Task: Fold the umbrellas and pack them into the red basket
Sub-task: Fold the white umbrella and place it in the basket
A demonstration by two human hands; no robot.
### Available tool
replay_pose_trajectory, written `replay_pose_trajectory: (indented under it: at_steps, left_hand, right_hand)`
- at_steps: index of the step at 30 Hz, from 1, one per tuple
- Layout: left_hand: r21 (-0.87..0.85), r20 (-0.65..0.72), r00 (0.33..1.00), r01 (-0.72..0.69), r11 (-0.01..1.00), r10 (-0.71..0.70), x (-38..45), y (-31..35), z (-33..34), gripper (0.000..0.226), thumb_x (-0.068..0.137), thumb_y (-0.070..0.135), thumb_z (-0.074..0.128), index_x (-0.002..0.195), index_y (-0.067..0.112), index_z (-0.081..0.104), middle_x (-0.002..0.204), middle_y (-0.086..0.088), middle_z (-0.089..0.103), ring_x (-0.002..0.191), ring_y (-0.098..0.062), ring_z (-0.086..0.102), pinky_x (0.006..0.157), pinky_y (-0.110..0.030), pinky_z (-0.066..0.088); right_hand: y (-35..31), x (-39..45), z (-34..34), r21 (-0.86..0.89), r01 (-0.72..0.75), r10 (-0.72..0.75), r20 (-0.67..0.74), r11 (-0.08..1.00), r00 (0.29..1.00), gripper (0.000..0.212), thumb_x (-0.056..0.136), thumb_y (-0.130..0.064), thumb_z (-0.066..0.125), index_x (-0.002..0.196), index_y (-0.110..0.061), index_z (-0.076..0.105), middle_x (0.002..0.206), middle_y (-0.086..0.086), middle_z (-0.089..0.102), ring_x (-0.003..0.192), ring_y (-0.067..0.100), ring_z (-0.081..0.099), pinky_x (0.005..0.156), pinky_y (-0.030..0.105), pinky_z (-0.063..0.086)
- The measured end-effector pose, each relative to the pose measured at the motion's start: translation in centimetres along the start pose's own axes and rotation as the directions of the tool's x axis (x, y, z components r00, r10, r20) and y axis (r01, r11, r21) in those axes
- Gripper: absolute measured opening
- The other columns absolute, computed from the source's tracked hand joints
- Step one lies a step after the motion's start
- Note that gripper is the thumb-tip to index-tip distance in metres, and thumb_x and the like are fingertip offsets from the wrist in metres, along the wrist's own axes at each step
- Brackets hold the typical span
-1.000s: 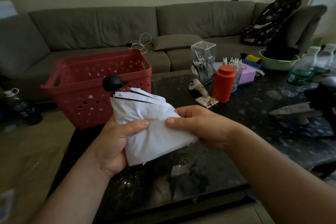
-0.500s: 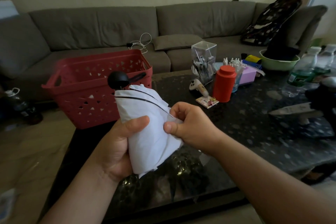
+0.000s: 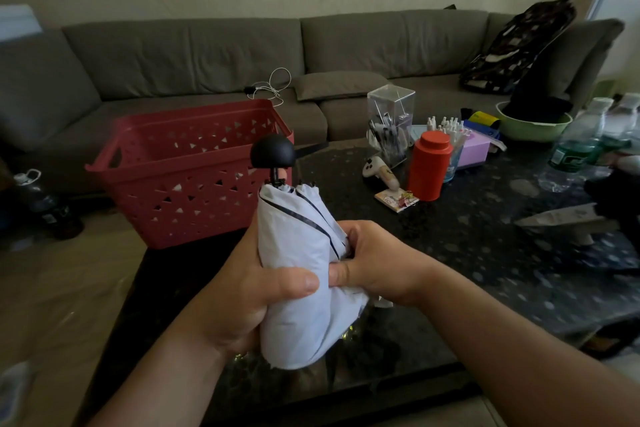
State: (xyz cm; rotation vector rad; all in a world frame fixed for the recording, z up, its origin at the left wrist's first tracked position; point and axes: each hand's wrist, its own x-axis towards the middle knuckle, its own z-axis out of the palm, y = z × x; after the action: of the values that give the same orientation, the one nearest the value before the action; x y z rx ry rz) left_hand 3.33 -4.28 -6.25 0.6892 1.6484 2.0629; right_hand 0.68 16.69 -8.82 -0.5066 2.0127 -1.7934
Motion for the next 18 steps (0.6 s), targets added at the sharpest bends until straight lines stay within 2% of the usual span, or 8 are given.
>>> replay_pose_trajectory:
  at_steps: [2,3,7,10,12,14,15,18]
  left_hand:
    - [0.076,-0.026,0.998,-0.055,0.996,0.057,-0.2,0.0,-0.1,0.081,0.071,0.007,0.075,0.147,0.014,0.049,0.132,-0.026,0.064,0.125,-0.046,0.063,0.101,-0.055,0.055]
    - [0.1,-0.048,0.996,-0.063,0.993,0.068,-0.3,0.1,-0.2,0.085,0.07,0.008,0.076,0.149,0.02,0.048,0.135,-0.022,0.065,0.126,-0.042,0.064,0.1,-0.051,0.056]
    - [0.191,-0.227,0.969,-0.053,0.98,0.097,0.0,-0.3,-1.1,0.104,0.058,0.019,0.087,0.151,0.018,0.041,0.139,-0.017,0.063,0.126,-0.037,0.065,0.103,-0.06,0.054]
    - [0.291,-0.311,0.946,-0.003,0.957,0.097,0.0,-0.5,-0.9,0.092,0.052,0.027,0.086,0.137,0.027,0.049,0.127,0.0,0.069,0.119,-0.025,0.07,0.095,-0.046,0.061]
    - [0.412,-0.333,0.938,0.052,0.91,0.097,-0.2,-0.3,-0.5,0.075,0.056,0.027,0.086,0.121,0.037,0.049,0.112,0.012,0.07,0.108,-0.014,0.072,0.086,-0.038,0.062]
    - [0.536,-0.351,0.93,0.104,0.838,0.109,-0.3,-0.1,-0.2,0.063,0.07,0.019,0.087,0.111,0.042,0.046,0.105,0.014,0.069,0.098,-0.008,0.072,0.079,-0.036,0.061]
    - [0.577,-0.368,0.922,0.125,0.807,0.121,-0.4,-0.1,-0.1,0.061,0.076,0.014,0.087,0.11,0.041,0.044,0.103,0.01,0.069,0.094,-0.009,0.072,0.076,-0.036,0.062]
    - [0.618,-0.438,0.884,0.164,0.769,0.163,-0.2,-0.1,0.0,0.055,0.079,0.009,0.083,0.107,0.034,0.044,0.098,-0.001,0.069,0.086,-0.014,0.071,0.074,-0.042,0.062]
  right_hand:
    - [0.2,-0.1,-0.5,-0.057,-0.011,0.01,-0.033,0.998,0.999,0.045,0.084,-0.013,0.085,0.126,-0.003,0.07,0.125,0.014,0.075,0.121,0.034,0.069,0.11,0.057,0.05]
    - [0.2,-0.1,-0.7,-0.09,-0.011,0.006,-0.055,0.996,0.998,0.039,0.087,-0.012,0.083,0.123,-0.003,0.072,0.122,0.013,0.076,0.119,0.032,0.071,0.109,0.057,0.051]
    - [-0.4,-0.6,-0.9,-0.127,-0.016,-0.011,-0.21,0.992,0.978,0.031,0.084,-0.01,0.085,0.114,-0.006,0.076,0.113,0.011,0.079,0.112,0.029,0.074,0.104,0.052,0.056]
    - [-0.9,-0.5,-0.4,-0.198,-0.044,-0.016,-0.296,0.979,0.955,0.032,0.082,-0.014,0.088,0.113,-0.014,0.078,0.109,0.001,0.08,0.106,0.018,0.075,0.1,0.047,0.059]
    - [-1.7,-0.5,-0.3,-0.344,-0.056,-0.054,-0.302,0.937,0.952,0.054,0.08,-0.022,0.091,0.129,-0.031,0.07,0.123,-0.012,0.075,0.115,0.005,0.069,0.104,0.041,0.057]
    - [-2.7,-0.9,-0.8,-0.518,-0.071,-0.08,-0.263,0.852,0.962,0.095,0.076,-0.028,0.093,0.152,-0.051,0.04,0.148,-0.024,0.055,0.129,-0.006,0.053,0.108,0.031,0.049]
    - [-3.1,-1.2,-1.2,-0.559,-0.069,-0.078,-0.236,0.826,0.969,0.112,0.074,-0.028,0.094,0.157,-0.056,0.024,0.155,-0.026,0.045,0.126,-0.01,0.05,0.106,0.027,0.047]
    - [-3.7,-1.8,-1.9,-0.554,0.01,-0.161,-0.224,0.833,0.961,0.126,0.071,-0.032,0.096,0.161,-0.053,0.011,0.163,-0.024,0.037,0.081,-0.018,0.055,0.089,0.026,0.047]
